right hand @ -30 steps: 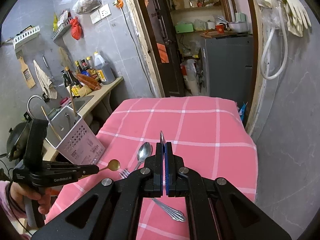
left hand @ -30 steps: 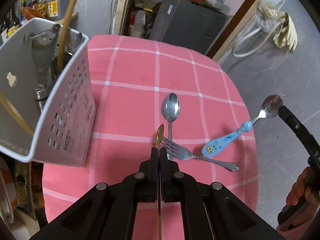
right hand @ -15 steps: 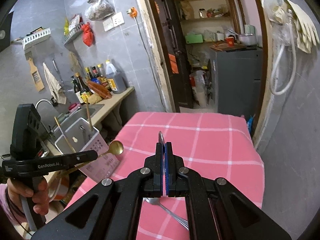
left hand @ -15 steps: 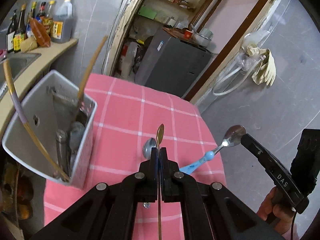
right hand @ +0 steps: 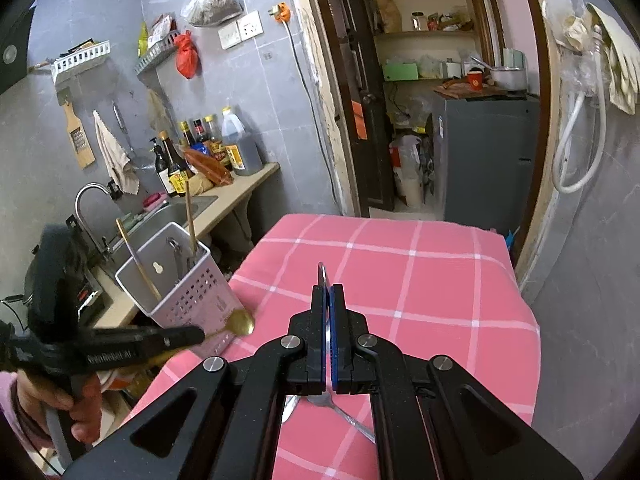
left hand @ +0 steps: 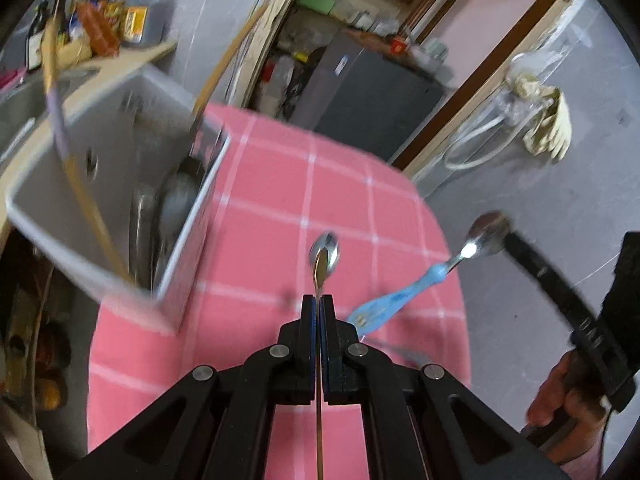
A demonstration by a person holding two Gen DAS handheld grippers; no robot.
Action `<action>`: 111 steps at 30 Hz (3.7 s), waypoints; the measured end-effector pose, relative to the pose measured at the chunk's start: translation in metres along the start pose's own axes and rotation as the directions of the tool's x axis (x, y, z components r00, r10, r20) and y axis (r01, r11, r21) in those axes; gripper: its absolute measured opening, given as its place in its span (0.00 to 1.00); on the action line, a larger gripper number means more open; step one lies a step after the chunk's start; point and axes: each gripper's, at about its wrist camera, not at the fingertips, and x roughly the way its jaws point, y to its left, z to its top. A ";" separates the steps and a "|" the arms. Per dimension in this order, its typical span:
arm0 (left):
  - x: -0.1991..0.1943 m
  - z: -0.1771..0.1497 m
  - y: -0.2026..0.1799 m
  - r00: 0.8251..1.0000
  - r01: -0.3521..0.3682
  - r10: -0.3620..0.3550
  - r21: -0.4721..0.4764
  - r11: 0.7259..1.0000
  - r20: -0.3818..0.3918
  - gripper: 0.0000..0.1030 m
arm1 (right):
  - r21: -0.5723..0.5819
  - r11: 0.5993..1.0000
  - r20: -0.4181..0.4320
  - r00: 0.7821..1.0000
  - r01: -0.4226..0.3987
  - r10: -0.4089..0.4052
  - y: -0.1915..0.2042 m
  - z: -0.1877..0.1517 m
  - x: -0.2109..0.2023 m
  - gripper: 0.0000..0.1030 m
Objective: Organize utensils
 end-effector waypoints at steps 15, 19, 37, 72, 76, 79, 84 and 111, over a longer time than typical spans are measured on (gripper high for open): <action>-0.067 0.008 -0.005 0.991 0.020 -0.020 0.004 1.000 0.129 0.02 | -0.055 0.997 0.067 0.996 -0.049 0.053 0.028 0.027 -0.002 0.02; -0.095 0.022 -0.001 0.981 0.005 -0.007 0.012 1.000 0.193 0.02 | -0.071 0.994 0.102 0.991 -0.080 0.087 0.045 0.043 -0.002 0.02; -0.116 0.073 0.067 0.839 0.253 -0.126 -0.174 0.952 0.529 0.02 | -0.191 0.969 0.142 0.973 -0.155 0.183 0.123 0.082 0.026 0.02; -0.107 0.059 0.085 0.984 0.079 -0.045 -0.197 0.977 0.175 0.02 | -0.214 0.946 0.013 0.968 -0.243 0.252 0.134 0.054 0.067 0.02; -0.105 0.062 0.079 0.997 -0.008 0.021 -0.169 0.986 0.071 0.02 | -0.218 0.943 0.001 0.966 -0.252 0.258 0.137 0.052 0.069 0.02; -0.103 0.065 0.078 0.999 -0.046 0.048 -0.158 0.986 0.010 0.02 | -0.219 0.941 -0.009 0.965 -0.257 0.261 0.138 0.052 0.071 0.02; -0.093 0.070 0.071 0.993 -0.103 0.094 -0.126 0.987 -0.072 0.02 | -0.218 0.940 -0.025 0.964 -0.264 0.265 0.138 0.052 0.074 0.02; -0.066 0.085 0.073 0.969 -0.187 0.159 -0.138 0.973 -0.191 0.03 | -0.185 0.939 -0.072 0.956 -0.292 0.283 0.141 0.046 0.083 0.03</action>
